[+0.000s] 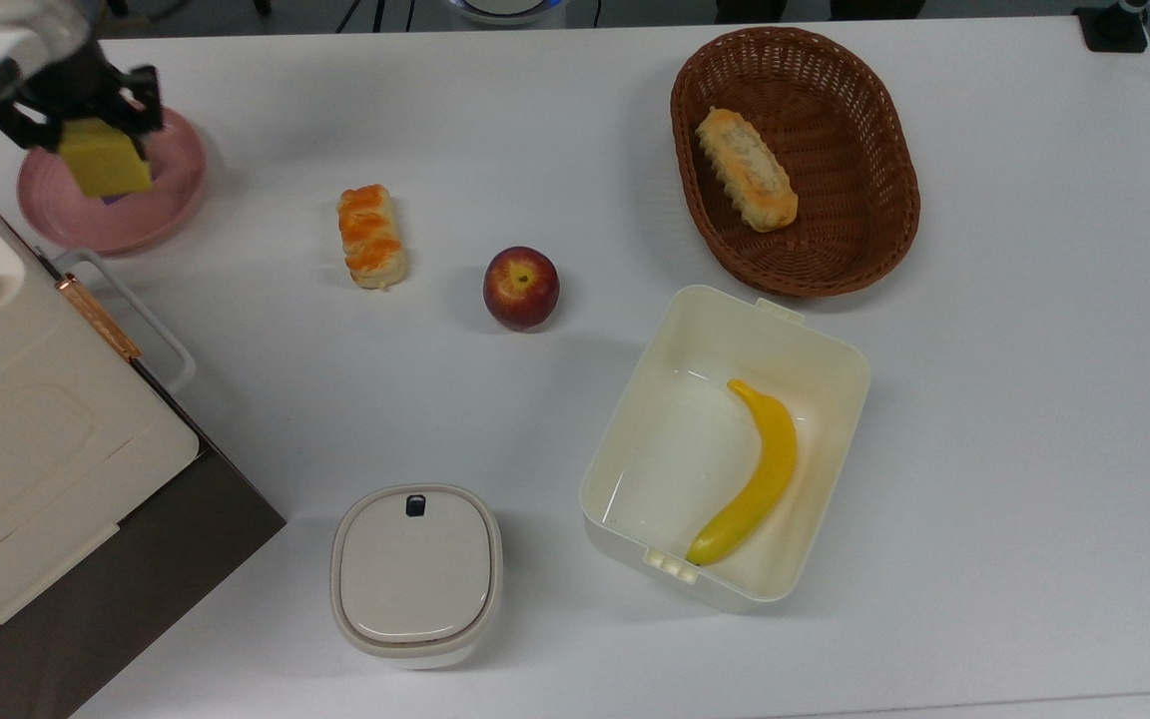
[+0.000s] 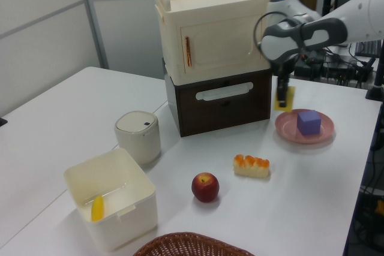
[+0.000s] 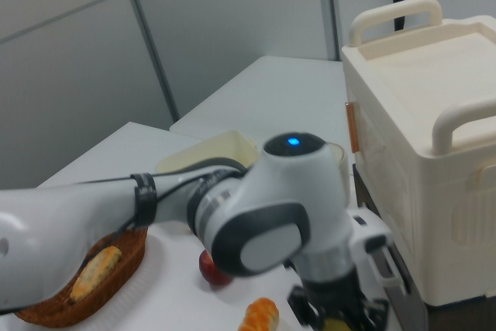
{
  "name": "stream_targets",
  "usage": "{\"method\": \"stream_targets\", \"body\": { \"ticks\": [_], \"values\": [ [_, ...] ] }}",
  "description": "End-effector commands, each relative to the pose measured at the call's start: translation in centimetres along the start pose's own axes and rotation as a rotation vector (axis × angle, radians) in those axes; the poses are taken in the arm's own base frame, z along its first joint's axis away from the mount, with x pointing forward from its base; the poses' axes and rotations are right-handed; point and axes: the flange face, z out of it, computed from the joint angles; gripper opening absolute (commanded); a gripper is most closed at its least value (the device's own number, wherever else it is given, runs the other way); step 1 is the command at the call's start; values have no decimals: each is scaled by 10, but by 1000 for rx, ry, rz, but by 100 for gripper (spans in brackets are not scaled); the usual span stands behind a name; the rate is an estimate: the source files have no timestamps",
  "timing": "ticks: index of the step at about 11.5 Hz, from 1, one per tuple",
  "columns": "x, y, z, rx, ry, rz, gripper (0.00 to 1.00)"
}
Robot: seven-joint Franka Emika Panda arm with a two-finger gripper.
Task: Put the yellow cube on the table
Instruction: 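Lower the gripper and close it on the yellow cube, then lift the yellow cube off the purple cube and set it on the table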
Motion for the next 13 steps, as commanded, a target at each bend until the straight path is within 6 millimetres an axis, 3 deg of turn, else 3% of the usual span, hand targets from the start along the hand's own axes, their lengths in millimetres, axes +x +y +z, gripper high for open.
{"method": "stream_targets", "body": {
  "ticks": [1, 3, 4, 5, 9, 13],
  "values": [
    [37, -45, -7, 5, 15, 107, 48],
    [57, -66, -13, 4, 30, 154, 64],
    [66, -77, -14, 5, 31, 168, 85],
    [75, -91, -17, 4, 34, 191, 100],
    [118, -157, -57, -11, 90, 275, 100],
    [130, -213, -110, -14, 83, 319, 100]
  ]
}}
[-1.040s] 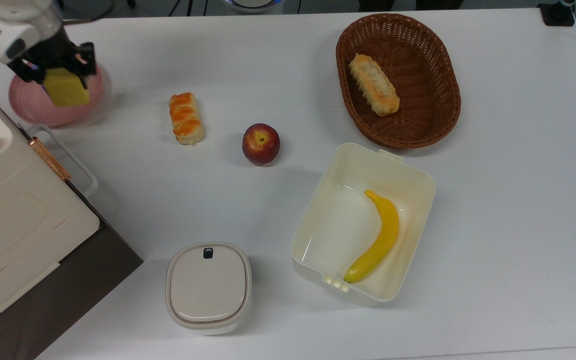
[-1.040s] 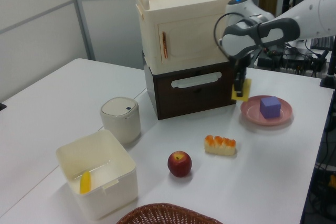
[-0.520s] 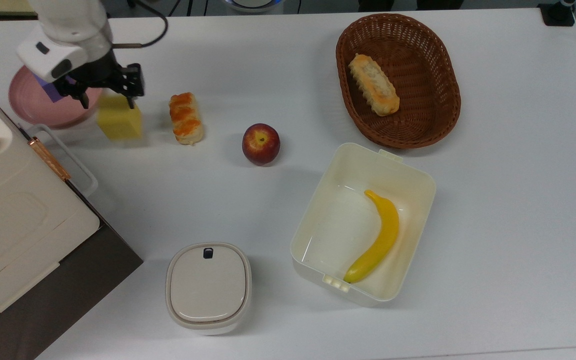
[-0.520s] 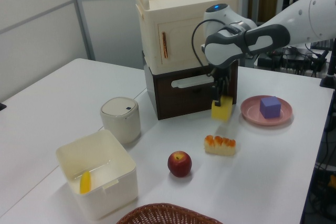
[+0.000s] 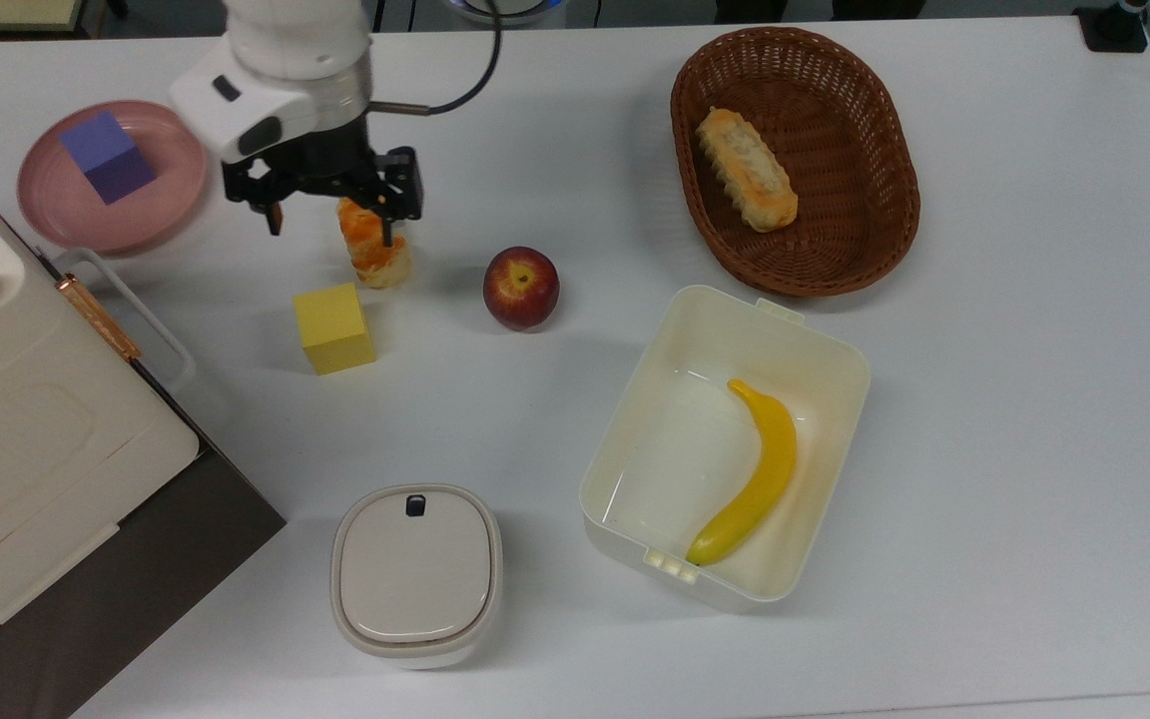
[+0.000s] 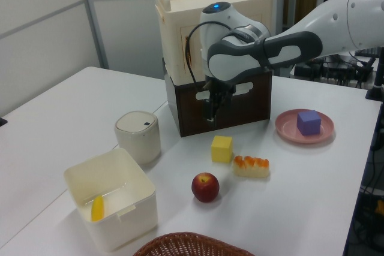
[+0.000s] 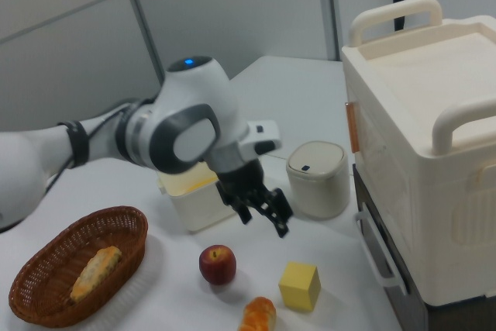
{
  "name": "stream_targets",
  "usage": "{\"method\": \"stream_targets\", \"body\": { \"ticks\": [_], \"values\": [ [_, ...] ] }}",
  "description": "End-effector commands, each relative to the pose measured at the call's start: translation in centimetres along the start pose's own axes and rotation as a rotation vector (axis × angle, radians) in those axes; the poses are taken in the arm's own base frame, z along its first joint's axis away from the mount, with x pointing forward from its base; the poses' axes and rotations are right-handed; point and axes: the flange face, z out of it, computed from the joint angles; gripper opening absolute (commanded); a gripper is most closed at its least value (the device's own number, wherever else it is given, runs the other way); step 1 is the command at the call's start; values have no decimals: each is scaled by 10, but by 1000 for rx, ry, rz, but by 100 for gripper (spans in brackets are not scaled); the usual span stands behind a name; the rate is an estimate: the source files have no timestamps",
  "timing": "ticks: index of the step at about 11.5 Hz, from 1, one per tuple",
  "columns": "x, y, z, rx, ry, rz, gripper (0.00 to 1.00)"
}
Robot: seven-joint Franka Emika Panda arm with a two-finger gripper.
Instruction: Put the yellow cube on the table
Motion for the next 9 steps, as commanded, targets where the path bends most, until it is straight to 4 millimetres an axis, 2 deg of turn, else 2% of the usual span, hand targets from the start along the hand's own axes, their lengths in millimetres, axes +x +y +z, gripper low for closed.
{"method": "stream_targets", "body": {
  "ticks": [1, 3, 5, 7, 9],
  "values": [
    [-12, -35, -53, -8, -61, 39, 100],
    [-21, -53, -81, -17, -55, 71, 100],
    [-30, -69, -92, -9, -81, 56, 100],
    [-39, -75, -110, 64, -81, 68, 100],
    [-46, -77, -117, 64, -98, 61, 100]
  ]
}}
